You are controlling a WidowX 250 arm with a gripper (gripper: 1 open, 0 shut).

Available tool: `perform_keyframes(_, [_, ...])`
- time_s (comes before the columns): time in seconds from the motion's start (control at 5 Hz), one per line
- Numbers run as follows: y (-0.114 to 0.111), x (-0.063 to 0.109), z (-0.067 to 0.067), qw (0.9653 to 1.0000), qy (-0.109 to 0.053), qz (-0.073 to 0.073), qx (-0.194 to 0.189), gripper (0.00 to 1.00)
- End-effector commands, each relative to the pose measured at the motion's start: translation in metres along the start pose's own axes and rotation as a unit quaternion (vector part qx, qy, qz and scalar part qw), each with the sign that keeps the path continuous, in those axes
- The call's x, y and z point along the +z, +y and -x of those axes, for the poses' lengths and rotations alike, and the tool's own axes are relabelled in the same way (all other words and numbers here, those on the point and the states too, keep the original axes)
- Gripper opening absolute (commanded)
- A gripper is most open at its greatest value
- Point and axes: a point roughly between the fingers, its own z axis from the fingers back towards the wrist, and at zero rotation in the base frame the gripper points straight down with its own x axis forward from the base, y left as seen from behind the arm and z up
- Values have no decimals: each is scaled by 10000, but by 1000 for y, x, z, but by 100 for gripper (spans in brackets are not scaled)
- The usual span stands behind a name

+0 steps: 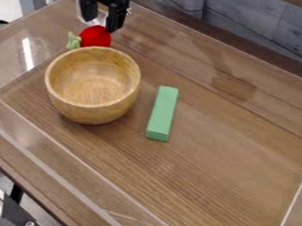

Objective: Move the red fruit to the right

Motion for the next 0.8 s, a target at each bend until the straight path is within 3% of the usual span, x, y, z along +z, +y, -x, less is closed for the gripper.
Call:
perform_keyframes(0.0, [9,25,-3,9992,-342,-164,94,100])
perform_keyframes(0.6, [10,27,-3,9990,-396,-154,151,100])
